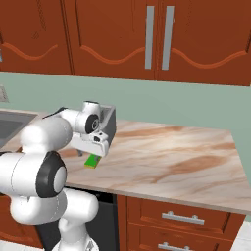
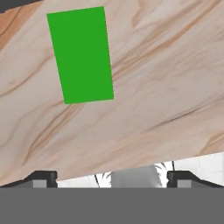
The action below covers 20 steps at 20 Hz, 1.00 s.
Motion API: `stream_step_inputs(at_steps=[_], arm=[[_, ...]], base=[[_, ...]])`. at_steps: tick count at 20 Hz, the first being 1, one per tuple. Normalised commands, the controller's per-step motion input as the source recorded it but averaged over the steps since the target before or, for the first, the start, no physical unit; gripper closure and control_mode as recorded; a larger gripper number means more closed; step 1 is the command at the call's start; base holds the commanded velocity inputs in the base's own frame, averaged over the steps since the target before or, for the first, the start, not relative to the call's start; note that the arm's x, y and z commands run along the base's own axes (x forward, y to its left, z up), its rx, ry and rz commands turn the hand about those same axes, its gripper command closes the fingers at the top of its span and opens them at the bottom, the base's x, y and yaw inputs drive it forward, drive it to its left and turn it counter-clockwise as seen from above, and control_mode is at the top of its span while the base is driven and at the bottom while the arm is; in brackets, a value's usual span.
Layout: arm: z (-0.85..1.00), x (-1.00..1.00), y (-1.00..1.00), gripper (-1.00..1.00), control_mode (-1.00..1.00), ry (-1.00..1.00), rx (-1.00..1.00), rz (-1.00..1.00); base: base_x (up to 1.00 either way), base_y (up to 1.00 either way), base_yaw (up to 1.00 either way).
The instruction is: Pick up the sponge from the counter and clean the cutting board by briefly scrubbing or pressing down on the cutting board. Once finished, release the sponge.
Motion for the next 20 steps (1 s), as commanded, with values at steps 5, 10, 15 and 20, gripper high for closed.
stream_step_inputs(at_steps=[5, 10, 15, 20], arm=[[-0.24, 0.20, 0.00, -1.00, -1.00, -0.07, 0.00, 0.00], [-0.12, 0.34, 0.00, -1.00, -1.00, -0.01, 0.00, 0.00], [-0.22, 0.27, 0.04, -1.00, -1.00, -0.10, 0.00, 0.00], [-0.21, 0.08, 0.06, -1.00, -1.00, -0.14, 0.00, 0.00]], base=[[0.00, 0.00, 0.00], [0.00, 0.00, 0.00], [0.00, 0.00, 0.00], [0.00, 0.00, 0.00]])
